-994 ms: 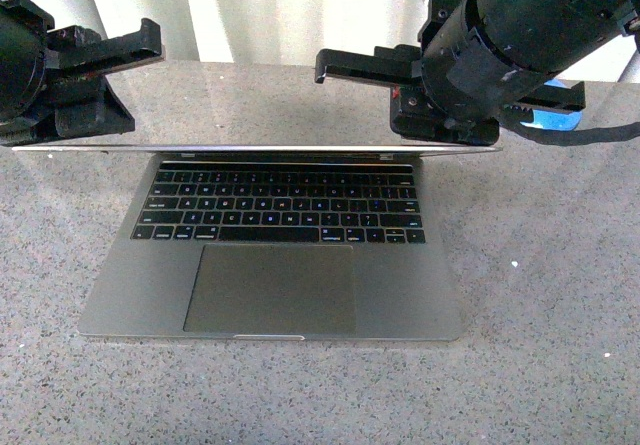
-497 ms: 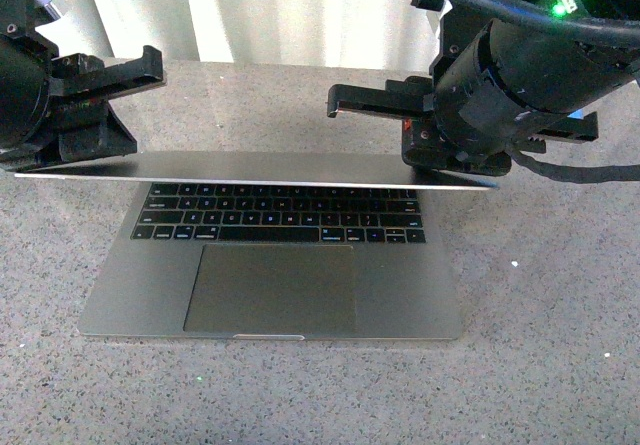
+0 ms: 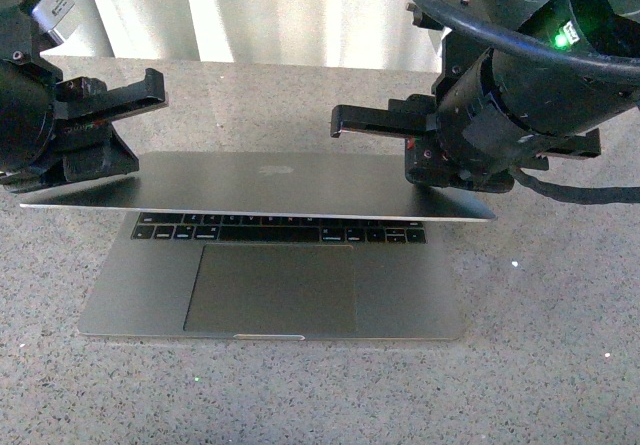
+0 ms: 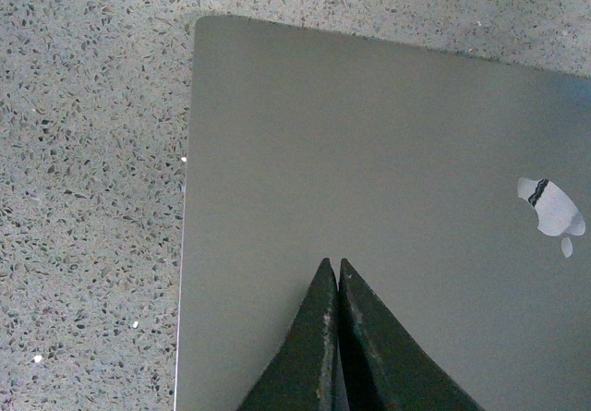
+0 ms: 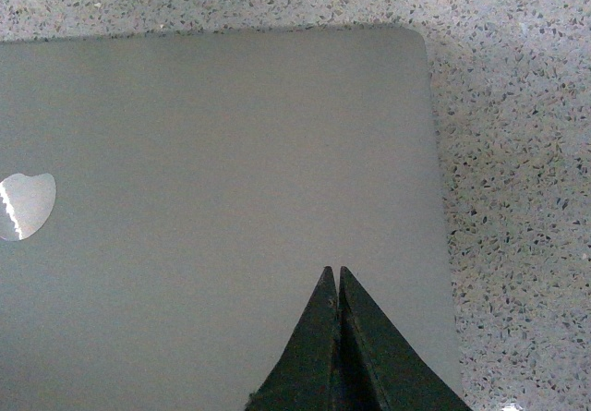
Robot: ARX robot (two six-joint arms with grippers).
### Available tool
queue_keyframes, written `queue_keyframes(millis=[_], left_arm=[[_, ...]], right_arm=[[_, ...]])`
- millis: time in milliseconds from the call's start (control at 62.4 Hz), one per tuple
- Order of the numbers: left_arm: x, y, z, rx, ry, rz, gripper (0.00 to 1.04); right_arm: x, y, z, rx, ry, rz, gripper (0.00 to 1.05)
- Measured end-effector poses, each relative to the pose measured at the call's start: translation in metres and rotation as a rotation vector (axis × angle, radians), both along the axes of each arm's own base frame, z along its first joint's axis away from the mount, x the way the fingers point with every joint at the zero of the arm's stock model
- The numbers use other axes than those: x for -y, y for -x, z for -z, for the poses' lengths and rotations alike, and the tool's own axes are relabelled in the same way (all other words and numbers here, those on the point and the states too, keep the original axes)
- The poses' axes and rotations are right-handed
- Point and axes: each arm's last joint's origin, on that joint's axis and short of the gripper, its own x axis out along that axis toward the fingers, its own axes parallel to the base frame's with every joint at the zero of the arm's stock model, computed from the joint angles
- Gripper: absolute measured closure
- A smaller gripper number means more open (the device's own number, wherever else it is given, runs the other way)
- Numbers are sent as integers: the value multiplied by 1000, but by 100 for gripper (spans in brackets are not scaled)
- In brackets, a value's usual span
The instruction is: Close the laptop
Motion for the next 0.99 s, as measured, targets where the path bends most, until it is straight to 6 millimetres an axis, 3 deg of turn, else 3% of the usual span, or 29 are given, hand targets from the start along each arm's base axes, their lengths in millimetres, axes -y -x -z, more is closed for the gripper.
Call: queue_keyframes(millis=[994], left_arm=[[0, 1, 22, -34, 25, -10, 101]], right_arm=[[8, 7, 16, -24, 2, 6, 104]])
